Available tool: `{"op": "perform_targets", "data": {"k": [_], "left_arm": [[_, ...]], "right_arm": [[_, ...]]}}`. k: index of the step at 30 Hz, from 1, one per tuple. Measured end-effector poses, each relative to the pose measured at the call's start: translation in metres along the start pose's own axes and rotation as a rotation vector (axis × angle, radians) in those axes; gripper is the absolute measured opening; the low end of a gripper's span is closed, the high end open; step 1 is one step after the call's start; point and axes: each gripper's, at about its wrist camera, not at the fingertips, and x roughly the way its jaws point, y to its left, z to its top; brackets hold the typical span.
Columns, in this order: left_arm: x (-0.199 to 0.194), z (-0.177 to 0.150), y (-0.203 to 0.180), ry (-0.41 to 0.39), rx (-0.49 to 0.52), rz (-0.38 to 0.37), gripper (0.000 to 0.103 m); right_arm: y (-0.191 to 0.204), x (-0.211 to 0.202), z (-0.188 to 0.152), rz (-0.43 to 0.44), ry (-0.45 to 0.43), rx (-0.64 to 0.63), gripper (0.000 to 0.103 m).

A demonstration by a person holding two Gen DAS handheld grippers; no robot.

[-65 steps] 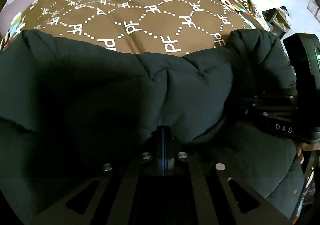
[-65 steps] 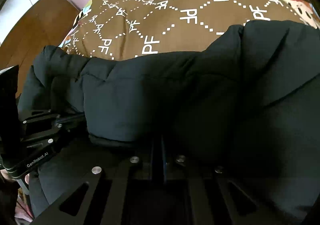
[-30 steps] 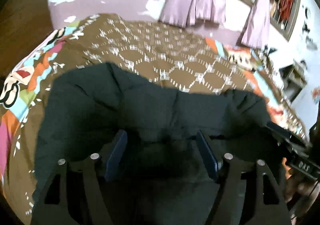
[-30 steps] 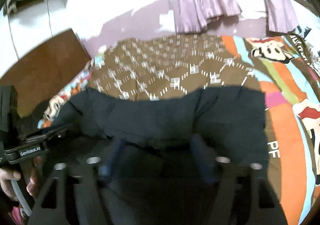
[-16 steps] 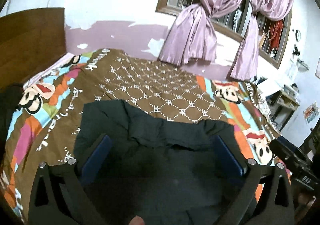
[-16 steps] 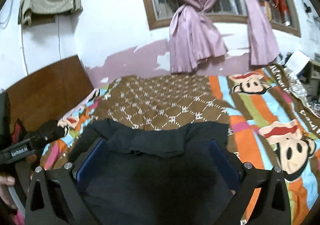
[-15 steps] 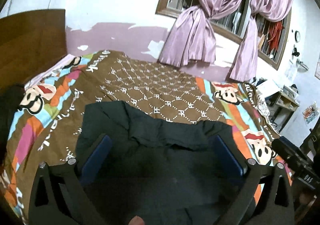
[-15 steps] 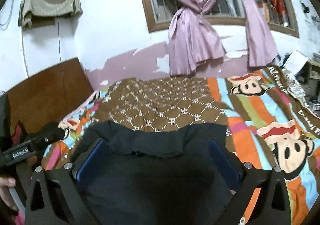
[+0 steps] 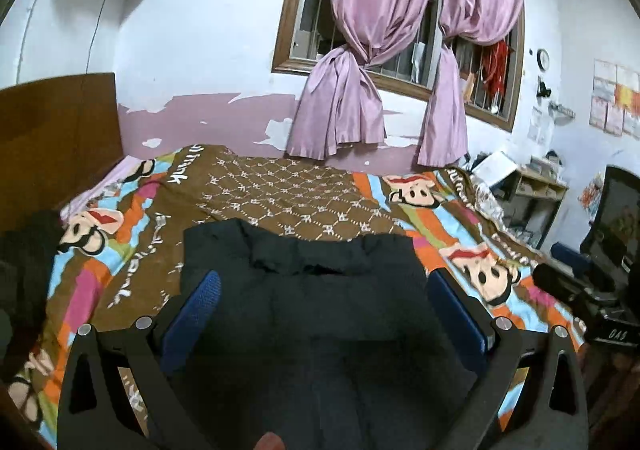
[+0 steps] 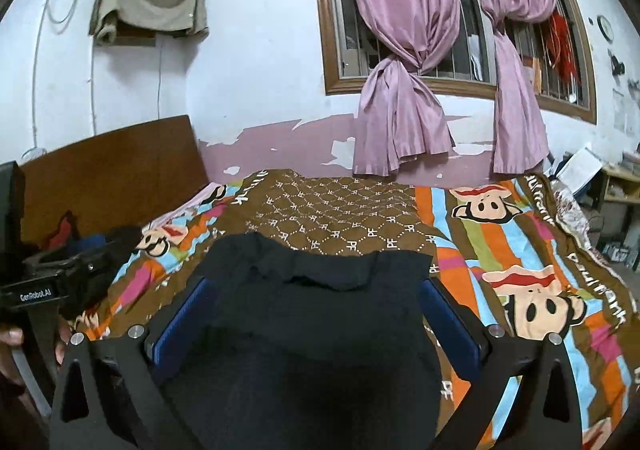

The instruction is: Fold large clothes

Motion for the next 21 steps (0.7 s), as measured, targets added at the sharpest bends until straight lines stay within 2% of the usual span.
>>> {"op": "perform_targets", "data": {"k": [6,13,16,21], "left_arm": [[-0.031,-0.026,-0.003,0.004,0.031,0.03,0.101],[-0.053,-0.069,0.002,0.066,0.11,0.066,0.101],[-0.063,-0.093,0.013,0.06,0.126,0.104,0.101],[-0.073,-0.132,0.038,0.086,0.111,0.122,0.101]], "right_arm": [[0.008,-0.033,-0.016,-0.015,0.023,-0.006,0.103],[0.021,-0.061,-0.046,-0.042,0.068,-0.016,0.103],[0.028,-0.064,-0.064,-0.049,0.095,-0.048,0.103],[0.035,-0.051,-0.084,-0.05,0.169,-0.102,0.103]]}}
